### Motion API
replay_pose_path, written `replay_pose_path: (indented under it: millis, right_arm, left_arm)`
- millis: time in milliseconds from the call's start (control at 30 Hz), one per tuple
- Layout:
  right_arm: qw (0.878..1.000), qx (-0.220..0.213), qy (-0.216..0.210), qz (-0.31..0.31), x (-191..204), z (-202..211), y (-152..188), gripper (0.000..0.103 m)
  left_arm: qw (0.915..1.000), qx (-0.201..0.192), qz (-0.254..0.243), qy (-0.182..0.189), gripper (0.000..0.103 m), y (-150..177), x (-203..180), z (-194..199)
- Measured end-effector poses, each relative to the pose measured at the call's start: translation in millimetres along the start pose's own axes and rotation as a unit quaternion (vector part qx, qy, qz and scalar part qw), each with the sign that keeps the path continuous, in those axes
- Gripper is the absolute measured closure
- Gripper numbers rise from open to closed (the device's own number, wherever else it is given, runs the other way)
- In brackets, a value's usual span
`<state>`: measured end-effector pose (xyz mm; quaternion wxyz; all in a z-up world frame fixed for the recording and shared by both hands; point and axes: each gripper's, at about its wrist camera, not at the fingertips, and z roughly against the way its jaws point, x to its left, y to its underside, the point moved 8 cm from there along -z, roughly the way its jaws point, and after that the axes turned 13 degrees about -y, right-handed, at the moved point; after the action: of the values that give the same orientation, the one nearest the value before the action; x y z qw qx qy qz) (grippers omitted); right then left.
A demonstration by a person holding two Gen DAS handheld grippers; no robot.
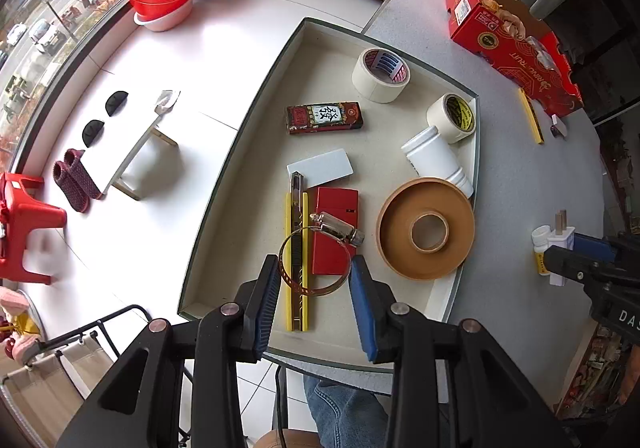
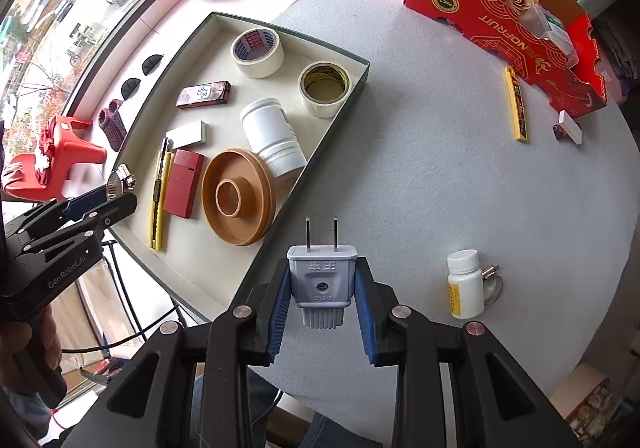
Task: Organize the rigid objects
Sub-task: 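Lower and open both grippers to release the clamp and plug into the tray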
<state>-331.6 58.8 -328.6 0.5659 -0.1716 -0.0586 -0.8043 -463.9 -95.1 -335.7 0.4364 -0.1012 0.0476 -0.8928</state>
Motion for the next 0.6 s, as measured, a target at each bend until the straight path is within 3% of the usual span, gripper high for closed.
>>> replay_pose_path:
  millis: [600]
  right_arm:
    - [0.999,0.000,-0.033,0.007,46,-29,-76,0.071]
  left_arm:
    - [0.9999,-0.003,0.006,-0.010,0.065,-37,-5,-19]
